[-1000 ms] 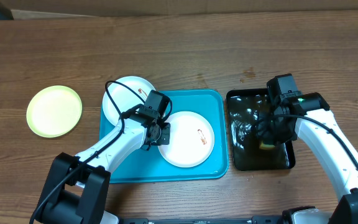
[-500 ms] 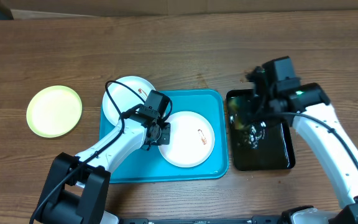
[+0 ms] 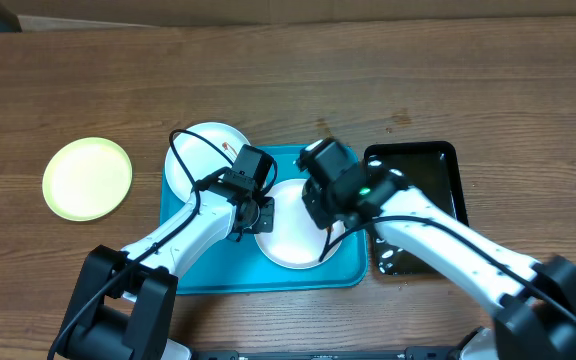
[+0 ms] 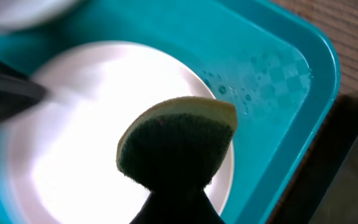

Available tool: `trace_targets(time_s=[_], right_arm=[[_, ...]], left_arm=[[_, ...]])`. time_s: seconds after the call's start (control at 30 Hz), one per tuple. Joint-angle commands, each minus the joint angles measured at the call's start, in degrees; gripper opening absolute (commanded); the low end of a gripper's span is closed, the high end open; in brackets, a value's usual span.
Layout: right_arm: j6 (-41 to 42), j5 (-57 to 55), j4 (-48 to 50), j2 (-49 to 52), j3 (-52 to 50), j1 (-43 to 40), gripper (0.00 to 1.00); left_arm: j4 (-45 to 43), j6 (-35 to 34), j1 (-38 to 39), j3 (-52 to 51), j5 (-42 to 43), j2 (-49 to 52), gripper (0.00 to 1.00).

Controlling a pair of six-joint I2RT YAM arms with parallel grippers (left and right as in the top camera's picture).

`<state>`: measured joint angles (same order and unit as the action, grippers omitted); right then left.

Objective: Clean dirty plates on tray and stack at the side
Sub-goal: 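Carry the sponge left onto the lower white plate with the right gripper, then scrub the lower white plate with the sponge in the right gripper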

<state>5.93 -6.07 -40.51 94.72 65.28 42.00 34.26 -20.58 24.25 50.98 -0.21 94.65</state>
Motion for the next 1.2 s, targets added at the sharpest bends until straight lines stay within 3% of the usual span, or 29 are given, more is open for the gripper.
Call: trace_targets(time_s=[0.0,0.5,0.53,0.6,0.67,0.73,0.97,1.17], right_arm=[[-1.9,-11.3,0.9,2.9,-0.5,1.6,0.04],[-1.9,-6.3,3.0,8.4,-0.5,1.7,0.05],[-1.9,-6.3,3.0,8.4,-0.5,1.7,0.19],[-1.9,-6.3,2.7,8.4,-0.5,1.7,0.36],[-1.9,-6.3,2.8,8.4,-0.5,1.6,0.47],[-1.4,-6.3,2.6,8.4,-0.5,1.7,0.48],[-1.2,-3.1,1.7,8.4,-2.1,1.7,0.45],[-1.2,-2.8,6.1,8.4,-6.5,1.7,0.07]], left_arm=[[0.0,0.5,-0.2,-0.2,0.0,0.5,0.04],[0.0,0.5,-0.2,-0.2,0.0,0.5,0.04],[0.0,0.5,-0.2,-0.2,0.0,0.5,0.04],[0.0,0.5,-0.2,-0.2,0.0,0.5,0.04],[0.1,0.5,-0.2,-0.2,0.0,0.5,0.04],[0.1,0.5,-0.2,-0.2,0.0,0.5,0.04],[0.0,0.5,-0.2,-0.2,0.0,0.5,0.04],[0.1,0.5,-0.2,-0.2,0.0,0.5,0.04]])
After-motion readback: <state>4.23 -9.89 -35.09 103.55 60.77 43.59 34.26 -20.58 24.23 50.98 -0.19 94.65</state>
